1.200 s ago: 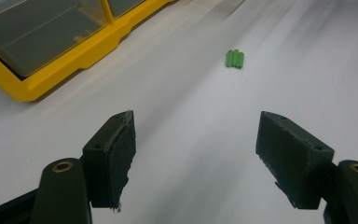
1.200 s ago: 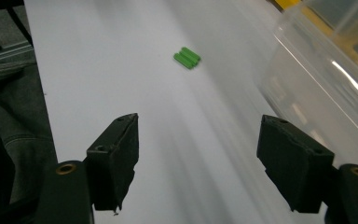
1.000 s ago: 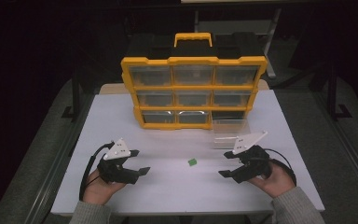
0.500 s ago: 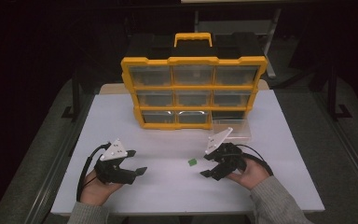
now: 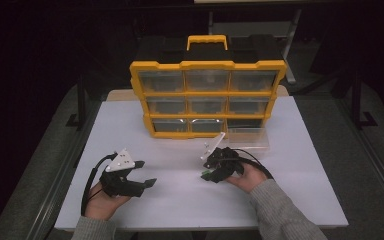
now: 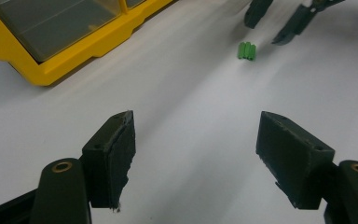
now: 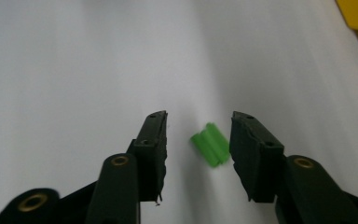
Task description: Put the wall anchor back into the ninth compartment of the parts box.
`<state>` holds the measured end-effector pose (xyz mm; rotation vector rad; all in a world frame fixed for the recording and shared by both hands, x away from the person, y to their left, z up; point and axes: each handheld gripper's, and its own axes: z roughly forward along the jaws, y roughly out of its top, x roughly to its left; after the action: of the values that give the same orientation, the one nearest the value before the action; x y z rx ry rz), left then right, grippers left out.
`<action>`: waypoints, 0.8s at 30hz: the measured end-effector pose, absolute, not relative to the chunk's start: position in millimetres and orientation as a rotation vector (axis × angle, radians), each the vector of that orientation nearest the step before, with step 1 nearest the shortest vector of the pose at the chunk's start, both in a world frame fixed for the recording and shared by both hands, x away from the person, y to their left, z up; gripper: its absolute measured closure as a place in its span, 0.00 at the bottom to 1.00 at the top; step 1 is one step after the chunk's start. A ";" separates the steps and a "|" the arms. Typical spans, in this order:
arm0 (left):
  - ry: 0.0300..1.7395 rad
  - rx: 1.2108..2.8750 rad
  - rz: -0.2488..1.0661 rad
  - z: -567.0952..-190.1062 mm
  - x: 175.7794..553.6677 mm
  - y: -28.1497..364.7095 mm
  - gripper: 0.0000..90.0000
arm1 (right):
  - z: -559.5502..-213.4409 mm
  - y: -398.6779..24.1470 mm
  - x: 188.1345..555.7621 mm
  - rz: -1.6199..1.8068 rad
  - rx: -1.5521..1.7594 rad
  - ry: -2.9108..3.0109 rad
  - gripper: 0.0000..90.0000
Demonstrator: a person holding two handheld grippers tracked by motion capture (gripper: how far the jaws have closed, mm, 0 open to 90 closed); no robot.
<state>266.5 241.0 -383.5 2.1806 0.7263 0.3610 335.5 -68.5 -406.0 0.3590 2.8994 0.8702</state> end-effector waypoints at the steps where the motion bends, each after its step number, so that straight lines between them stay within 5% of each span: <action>1: 0.726 2.180 0.363 -383.2 266.6 241.4 0.31 | -406.2 -65.9 337.6 0.874 0.357 2.895 0.65; 15: 0.734 2.173 0.360 -383.0 266.6 243.6 0.32 | -416.6 -52.4 350.8 0.759 0.328 2.880 0.84; 24: 0.727 2.174 0.353 -383.3 267.0 242.9 0.32 | -421.7 -52.4 354.3 0.728 0.328 2.883 0.87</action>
<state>267.0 242.9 -383.3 2.1738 0.7271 0.3530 354.3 -52.4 -421.7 0.3283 2.8833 0.7278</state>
